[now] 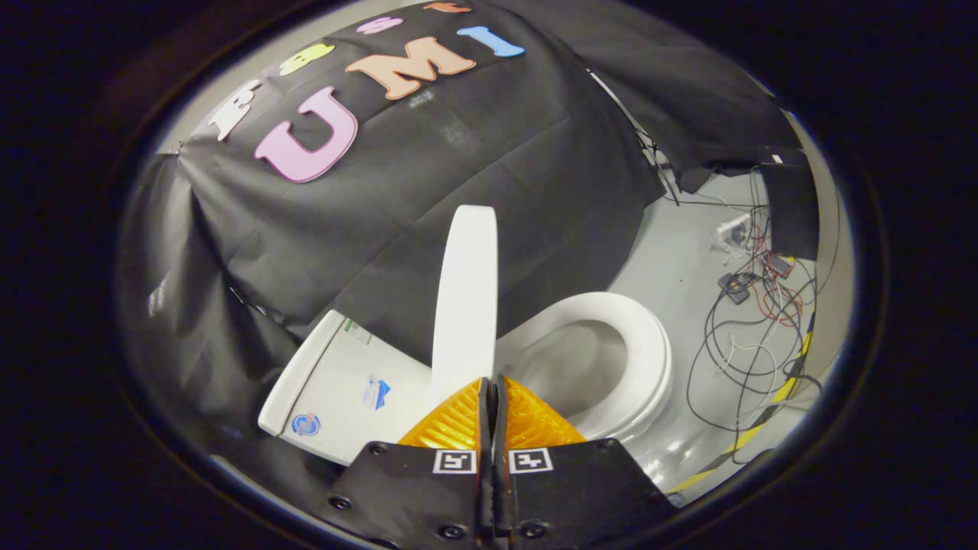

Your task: Open the toilet lid.

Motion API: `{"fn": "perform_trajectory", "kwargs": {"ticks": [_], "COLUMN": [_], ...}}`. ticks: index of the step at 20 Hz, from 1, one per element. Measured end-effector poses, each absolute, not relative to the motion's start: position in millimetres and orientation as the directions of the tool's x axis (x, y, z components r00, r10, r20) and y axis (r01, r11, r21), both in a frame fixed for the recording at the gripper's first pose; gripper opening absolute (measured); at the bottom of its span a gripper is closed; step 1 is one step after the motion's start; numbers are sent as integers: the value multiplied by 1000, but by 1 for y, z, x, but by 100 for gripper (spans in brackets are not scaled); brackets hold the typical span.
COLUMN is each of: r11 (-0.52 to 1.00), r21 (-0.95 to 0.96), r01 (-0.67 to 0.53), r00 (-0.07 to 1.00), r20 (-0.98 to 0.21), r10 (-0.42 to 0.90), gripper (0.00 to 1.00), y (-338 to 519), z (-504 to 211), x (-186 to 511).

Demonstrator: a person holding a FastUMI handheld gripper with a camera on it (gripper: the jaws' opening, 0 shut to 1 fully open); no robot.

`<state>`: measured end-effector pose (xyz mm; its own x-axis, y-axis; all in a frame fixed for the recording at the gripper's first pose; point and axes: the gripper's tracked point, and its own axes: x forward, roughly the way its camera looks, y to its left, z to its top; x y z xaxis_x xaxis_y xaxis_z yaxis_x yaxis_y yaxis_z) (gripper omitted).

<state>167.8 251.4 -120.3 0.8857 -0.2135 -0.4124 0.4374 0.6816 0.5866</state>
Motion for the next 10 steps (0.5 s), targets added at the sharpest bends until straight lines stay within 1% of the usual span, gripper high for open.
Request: {"fn": "perform_trajectory", "kwargs": {"ticks": [10], "r11": [776], "r21": [476], "r01": [414], "r00": [887], "r20": [-401], "r10": [-228], "gripper": [2], "y": [288], "z": [-81], "x": [187]}}
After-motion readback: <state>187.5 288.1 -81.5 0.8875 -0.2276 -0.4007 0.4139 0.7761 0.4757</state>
